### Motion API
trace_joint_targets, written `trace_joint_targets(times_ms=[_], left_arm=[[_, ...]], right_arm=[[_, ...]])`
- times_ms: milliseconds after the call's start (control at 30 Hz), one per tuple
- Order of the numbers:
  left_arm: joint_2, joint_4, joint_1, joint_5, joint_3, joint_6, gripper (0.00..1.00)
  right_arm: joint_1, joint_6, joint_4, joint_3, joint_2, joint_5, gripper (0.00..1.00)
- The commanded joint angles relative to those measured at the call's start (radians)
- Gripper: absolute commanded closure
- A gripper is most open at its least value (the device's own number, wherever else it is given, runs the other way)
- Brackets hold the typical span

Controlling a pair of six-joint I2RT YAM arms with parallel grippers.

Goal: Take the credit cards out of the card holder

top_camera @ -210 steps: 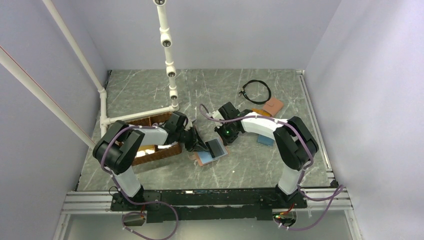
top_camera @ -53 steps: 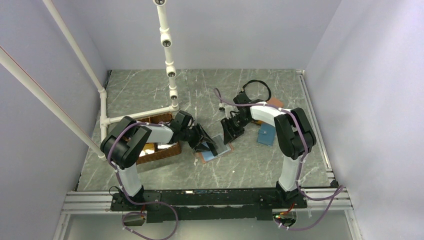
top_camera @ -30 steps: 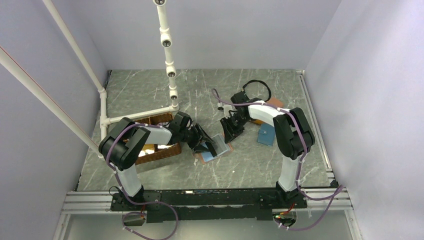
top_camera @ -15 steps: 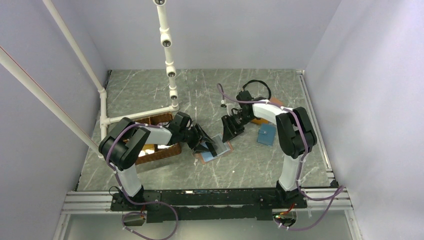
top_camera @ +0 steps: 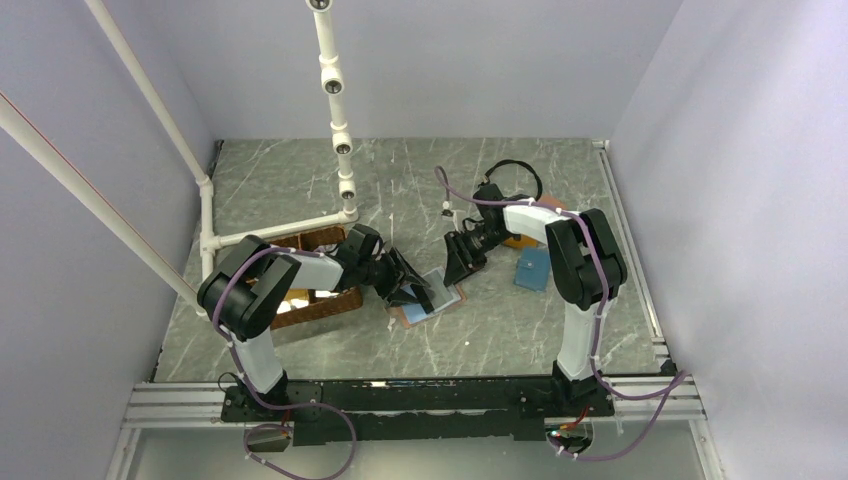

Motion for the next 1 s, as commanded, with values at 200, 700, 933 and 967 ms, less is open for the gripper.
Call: trace_joint_targets(times_ms=[200, 700, 933, 967], left_arm=[[0.032, -0.054, 0.002, -0.047, -0.021, 0.021, 0.42], [0.035, -0.039, 0.003, -0.042, -0.024, 0.017, 0.42], [0.029, -0.048, 0.003, -0.046, -0.026, 0.018, 0.43], [0.026, -0.048, 0.003, -0.047, -0.027, 0.018, 0.43]], right_arm=[[0.012, -0.009, -0.006, 0.016, 0.018, -0.170, 0.63], [0.036, 0.053, 0.026, 0.008, 0.065, -0.149, 0.50], [0.036, 0.082, 0.036, 0.011, 0.087, -0.128, 0.66], [0.034, 0.085, 0.038, 0.009, 0.087, -0.121, 0.69]])
